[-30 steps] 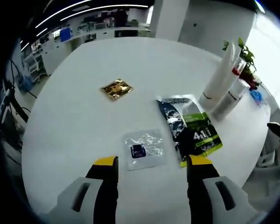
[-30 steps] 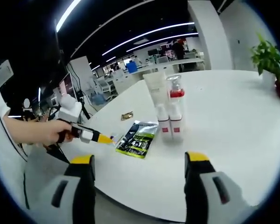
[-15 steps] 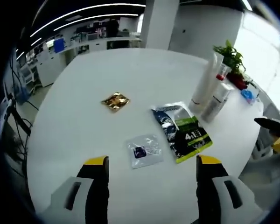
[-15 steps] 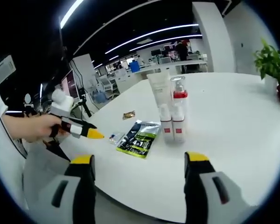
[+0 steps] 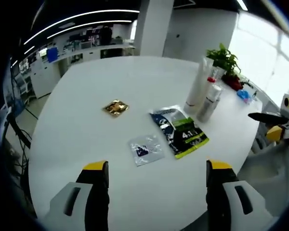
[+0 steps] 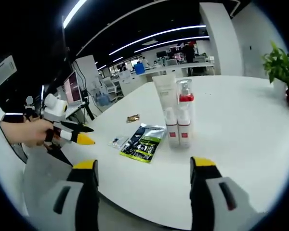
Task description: Arrange the skincare products in the storage area until every visible bottle or jar stands upright without overlapping.
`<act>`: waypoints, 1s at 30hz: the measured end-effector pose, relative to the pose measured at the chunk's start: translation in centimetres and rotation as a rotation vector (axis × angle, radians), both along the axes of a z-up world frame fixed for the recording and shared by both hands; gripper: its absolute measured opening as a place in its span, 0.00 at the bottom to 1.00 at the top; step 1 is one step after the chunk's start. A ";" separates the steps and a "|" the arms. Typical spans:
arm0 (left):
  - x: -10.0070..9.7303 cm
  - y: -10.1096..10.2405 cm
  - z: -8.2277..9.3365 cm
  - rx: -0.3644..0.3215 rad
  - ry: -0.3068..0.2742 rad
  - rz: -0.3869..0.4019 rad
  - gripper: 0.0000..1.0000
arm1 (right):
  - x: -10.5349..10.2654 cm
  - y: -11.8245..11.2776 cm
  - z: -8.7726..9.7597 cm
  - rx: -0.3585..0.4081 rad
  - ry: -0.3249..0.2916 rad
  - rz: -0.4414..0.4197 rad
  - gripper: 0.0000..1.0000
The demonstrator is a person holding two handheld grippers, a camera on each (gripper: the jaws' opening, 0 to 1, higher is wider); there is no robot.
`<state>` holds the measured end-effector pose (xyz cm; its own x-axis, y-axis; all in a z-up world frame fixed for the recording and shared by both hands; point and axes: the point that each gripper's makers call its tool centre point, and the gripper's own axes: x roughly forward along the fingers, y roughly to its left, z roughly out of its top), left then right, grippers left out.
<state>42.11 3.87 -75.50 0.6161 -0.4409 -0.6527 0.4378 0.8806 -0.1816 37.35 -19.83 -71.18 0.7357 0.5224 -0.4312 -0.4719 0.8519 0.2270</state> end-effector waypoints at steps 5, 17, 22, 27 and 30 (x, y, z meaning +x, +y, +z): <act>-0.9 0.7 -0.1 0.003 -0.002 -0.009 0.85 | 0.0 -0.1 0.0 -0.008 -0.005 -0.006 0.78; -3.0 1.6 -0.1 -0.004 -0.038 -0.046 0.94 | 0.0 -0.2 -0.1 -0.038 -0.007 -0.012 0.78; -3.7 1.8 0.1 -0.019 -0.056 -0.063 0.97 | -0.1 -0.1 -0.3 -0.048 -0.003 -0.005 0.78; -3.2 1.8 0.6 -0.028 -0.074 -0.050 0.97 | -0.1 0.0 -0.3 -0.059 -0.005 0.002 0.78; -3.2 1.9 0.5 -0.029 -0.070 -0.045 0.97 | -0.1 -0.1 -0.3 -0.064 -0.007 0.000 0.78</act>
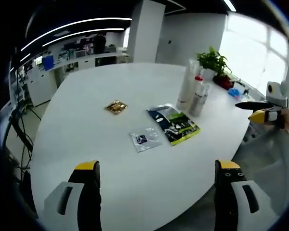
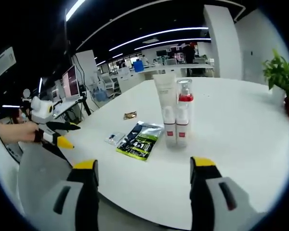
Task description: Arrange the skincare products in the storage area until every visible bottle or jar stands upright without overlapping.
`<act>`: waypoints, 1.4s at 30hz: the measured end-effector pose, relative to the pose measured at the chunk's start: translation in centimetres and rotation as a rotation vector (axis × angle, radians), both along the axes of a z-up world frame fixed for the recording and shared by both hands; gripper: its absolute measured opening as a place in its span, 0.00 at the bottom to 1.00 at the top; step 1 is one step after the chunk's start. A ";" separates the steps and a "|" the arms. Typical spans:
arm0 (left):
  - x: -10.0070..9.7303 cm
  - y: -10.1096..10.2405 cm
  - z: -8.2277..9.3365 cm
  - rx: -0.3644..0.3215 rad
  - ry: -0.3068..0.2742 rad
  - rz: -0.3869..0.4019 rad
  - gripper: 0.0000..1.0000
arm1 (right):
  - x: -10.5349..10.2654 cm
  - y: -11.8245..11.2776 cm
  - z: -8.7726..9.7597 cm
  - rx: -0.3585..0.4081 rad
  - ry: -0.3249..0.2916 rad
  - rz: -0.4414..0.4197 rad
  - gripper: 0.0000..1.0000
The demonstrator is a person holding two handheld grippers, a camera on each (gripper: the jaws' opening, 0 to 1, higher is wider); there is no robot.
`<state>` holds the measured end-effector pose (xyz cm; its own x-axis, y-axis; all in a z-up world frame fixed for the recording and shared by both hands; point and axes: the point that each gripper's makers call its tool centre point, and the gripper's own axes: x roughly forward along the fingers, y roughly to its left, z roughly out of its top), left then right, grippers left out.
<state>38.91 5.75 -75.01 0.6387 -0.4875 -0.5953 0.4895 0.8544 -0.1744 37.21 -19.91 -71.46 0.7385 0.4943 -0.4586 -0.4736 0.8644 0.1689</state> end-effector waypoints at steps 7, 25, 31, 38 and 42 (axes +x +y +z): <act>0.0 0.1 0.0 0.006 0.006 0.008 0.97 | 0.0 0.0 0.0 -0.009 -0.005 0.001 0.78; 3.0 0.9 0.5 0.024 0.047 0.137 0.94 | 0.0 0.0 0.1 0.000 -0.012 0.008 0.78; 4.8 0.6 0.8 0.036 0.042 0.155 0.93 | 0.0 0.1 0.2 0.006 -0.010 0.010 0.78; 6.8 0.4 0.7 0.035 0.055 0.198 0.92 | 0.1 0.0 0.2 0.014 -0.007 0.004 0.77; 8.0 0.5 0.6 0.040 0.069 0.227 0.90 | 0.1 -0.1 0.1 0.018 -0.002 0.002 0.77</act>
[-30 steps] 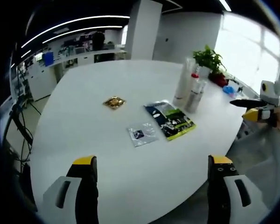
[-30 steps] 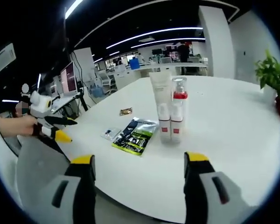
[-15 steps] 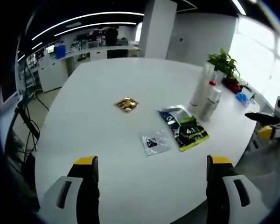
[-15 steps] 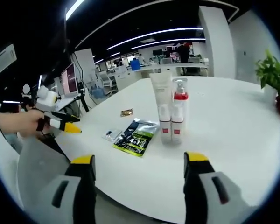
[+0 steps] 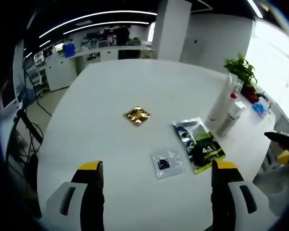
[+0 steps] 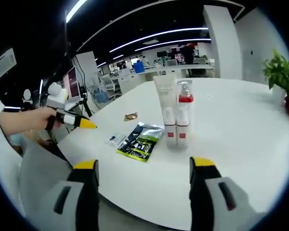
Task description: Arrange the skincare products in the storage area until every visible bottle or jar stands upright without overlapping.
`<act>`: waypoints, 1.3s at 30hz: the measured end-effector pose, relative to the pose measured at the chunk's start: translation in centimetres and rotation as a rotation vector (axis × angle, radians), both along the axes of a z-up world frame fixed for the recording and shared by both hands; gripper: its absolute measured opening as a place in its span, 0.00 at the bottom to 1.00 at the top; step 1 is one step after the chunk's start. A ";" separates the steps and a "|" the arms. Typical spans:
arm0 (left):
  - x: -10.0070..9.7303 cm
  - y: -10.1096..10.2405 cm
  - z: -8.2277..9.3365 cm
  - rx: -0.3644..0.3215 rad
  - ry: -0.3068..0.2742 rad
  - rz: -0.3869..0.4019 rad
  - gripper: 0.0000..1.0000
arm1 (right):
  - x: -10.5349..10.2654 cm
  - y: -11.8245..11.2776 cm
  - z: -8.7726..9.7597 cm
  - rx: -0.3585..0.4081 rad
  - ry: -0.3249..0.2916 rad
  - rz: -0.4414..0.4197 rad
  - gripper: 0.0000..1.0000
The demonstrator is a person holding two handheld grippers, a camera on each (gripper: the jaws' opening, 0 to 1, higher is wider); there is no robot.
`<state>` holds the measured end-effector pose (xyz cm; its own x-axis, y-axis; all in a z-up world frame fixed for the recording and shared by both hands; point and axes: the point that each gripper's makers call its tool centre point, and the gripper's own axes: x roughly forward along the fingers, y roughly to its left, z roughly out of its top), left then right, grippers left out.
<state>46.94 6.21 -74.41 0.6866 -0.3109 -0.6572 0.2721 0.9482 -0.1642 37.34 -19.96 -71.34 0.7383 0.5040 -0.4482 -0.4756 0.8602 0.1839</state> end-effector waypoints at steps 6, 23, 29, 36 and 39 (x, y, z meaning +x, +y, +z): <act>1.6 -0.2 -0.1 0.046 0.004 0.006 0.87 | 0.0 0.0 0.0 0.009 0.005 -0.005 0.77; 6.3 -2.1 -2.1 0.061 0.066 0.025 0.79 | 0.2 -0.3 -0.2 0.022 0.020 -0.023 0.76; 7.9 -2.3 -3.3 0.049 0.103 0.075 0.75 | 0.2 -0.2 -0.3 0.019 0.030 -0.021 0.75; 10.1 -2.2 -4.3 0.064 0.110 0.132 0.72 | 0.4 -0.6 -0.4 0.032 0.041 -0.044 0.75; 11.2 -2.2 -4.8 0.062 0.114 0.146 0.70 | 0.4 -0.6 -0.5 0.036 0.044 -0.051 0.75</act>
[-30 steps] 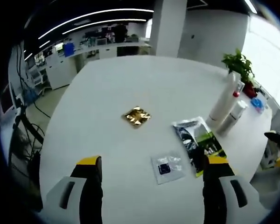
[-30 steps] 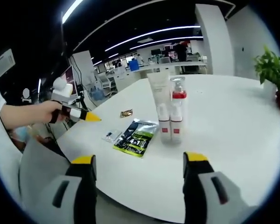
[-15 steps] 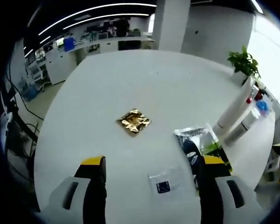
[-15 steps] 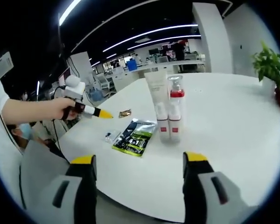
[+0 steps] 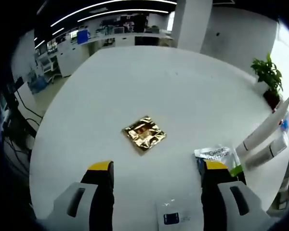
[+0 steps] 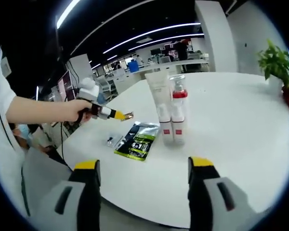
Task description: Arrange the skincare products in the storage area until every visible bottle or jar stands upright without overlapping.
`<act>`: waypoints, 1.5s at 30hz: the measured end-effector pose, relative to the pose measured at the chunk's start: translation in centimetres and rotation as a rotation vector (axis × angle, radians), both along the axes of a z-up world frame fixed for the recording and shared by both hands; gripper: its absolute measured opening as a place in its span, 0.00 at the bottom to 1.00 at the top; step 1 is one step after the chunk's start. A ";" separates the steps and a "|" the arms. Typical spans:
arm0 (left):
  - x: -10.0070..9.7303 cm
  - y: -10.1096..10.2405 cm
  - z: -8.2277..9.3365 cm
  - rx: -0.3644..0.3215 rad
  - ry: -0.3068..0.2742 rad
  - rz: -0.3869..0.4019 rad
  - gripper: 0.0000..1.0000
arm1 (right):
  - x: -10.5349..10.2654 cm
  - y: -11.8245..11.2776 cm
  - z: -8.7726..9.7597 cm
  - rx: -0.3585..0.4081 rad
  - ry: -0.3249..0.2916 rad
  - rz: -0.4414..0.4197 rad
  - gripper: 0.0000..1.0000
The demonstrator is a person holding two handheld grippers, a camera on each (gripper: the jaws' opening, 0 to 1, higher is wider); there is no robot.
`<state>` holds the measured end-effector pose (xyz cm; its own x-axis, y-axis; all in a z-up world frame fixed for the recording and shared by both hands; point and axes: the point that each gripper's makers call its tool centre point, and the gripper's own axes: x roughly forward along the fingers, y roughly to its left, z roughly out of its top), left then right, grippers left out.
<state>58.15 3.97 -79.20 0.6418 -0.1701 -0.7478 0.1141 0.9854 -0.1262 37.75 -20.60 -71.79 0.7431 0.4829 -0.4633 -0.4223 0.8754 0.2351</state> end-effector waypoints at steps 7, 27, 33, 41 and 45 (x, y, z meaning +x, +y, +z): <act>2.2 0.3 -1.1 0.003 0.018 0.055 0.68 | 0.1 -0.2 -0.1 -0.010 0.003 -0.010 0.75; 6.1 0.6 -3.5 0.014 0.080 0.241 0.62 | 0.3 -0.8 -0.2 0.005 0.011 -0.047 0.75; 6.1 0.9 -3.6 0.080 0.083 0.223 0.58 | 0.4 -1.0 -0.2 0.002 0.011 -0.058 0.75; 5.9 1.3 -3.6 0.113 0.082 0.192 0.52 | 0.4 -1.0 -0.2 -0.001 0.009 -0.060 0.75; 5.8 1.6 -3.5 0.113 0.076 0.183 0.48 | 0.4 -1.0 -0.1 -0.003 0.007 -0.062 0.75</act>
<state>63.96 5.57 -82.68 0.5955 0.0318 -0.8027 -0.0737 0.9972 -0.0152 38.15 -21.59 -71.94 0.7681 0.4351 -0.4698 -0.3659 0.9003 0.2356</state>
